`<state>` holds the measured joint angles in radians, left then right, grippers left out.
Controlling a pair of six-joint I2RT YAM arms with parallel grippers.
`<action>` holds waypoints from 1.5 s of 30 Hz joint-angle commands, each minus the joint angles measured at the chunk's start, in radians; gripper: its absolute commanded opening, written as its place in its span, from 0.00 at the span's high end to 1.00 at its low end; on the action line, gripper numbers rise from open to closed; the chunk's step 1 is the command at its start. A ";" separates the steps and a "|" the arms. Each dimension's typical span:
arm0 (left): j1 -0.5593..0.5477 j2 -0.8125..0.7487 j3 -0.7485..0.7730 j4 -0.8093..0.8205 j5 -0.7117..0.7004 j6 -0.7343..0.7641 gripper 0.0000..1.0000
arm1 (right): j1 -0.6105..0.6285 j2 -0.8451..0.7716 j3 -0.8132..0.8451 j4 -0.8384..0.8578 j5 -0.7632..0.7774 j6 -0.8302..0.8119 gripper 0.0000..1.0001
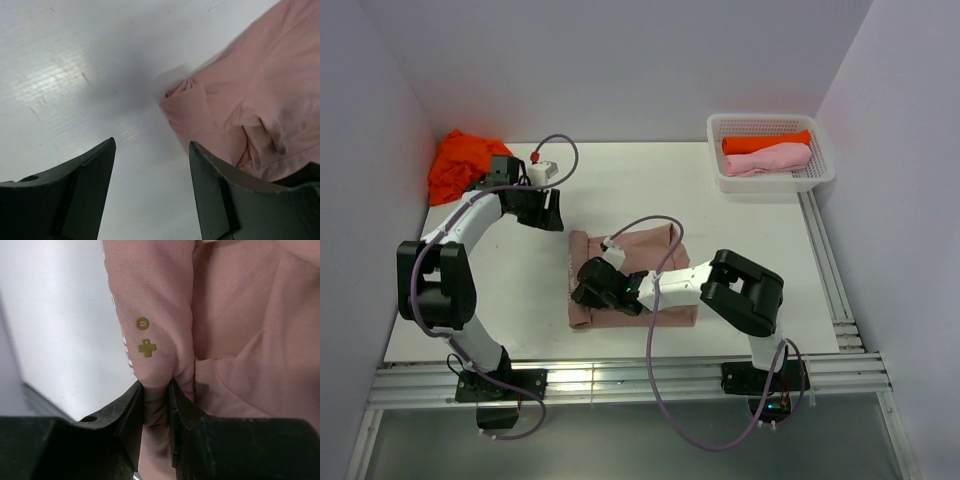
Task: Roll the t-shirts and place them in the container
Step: Roll the tshirt
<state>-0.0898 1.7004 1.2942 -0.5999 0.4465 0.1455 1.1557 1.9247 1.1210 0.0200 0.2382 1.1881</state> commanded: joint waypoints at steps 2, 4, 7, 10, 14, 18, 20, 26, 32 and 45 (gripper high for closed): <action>0.010 -0.044 -0.073 0.032 0.089 0.037 0.34 | -0.034 -0.033 -0.111 0.369 -0.128 0.073 0.73; 0.012 -0.048 -0.110 0.051 0.106 0.039 0.34 | -0.045 -0.030 -0.135 0.437 -0.145 0.091 0.73; 0.012 -0.058 -0.153 0.083 0.127 0.034 0.34 | -0.060 -0.027 -0.191 0.556 -0.168 0.139 0.73; 0.012 -0.042 -0.168 0.097 0.149 0.025 0.34 | -0.070 -0.018 -0.205 0.575 -0.174 0.165 0.72; 0.010 -0.004 -0.185 0.118 0.161 0.019 0.34 | -0.070 -0.013 -0.214 0.557 -0.171 0.186 0.71; -0.008 0.016 -0.199 0.138 0.140 0.016 0.34 | -0.070 -0.016 -0.224 0.517 -0.162 0.199 0.67; -0.019 0.028 -0.207 0.150 0.115 0.011 0.35 | -0.068 -0.021 -0.228 0.485 -0.154 0.203 0.65; -0.070 0.027 -0.219 0.173 0.043 0.000 0.35 | -0.054 -0.038 -0.181 0.300 -0.096 0.174 0.57; -0.131 0.018 -0.208 0.173 -0.049 -0.014 0.36 | -0.027 -0.056 -0.083 0.063 -0.010 0.139 0.51; -0.212 0.038 -0.174 0.135 -0.184 -0.017 0.36 | 0.045 -0.135 0.111 -0.294 0.220 0.105 0.44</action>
<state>-0.2825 1.7340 1.0908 -0.4484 0.3130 0.1352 1.1835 1.8477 1.1603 -0.1596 0.3527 1.3128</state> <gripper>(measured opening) 0.642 0.559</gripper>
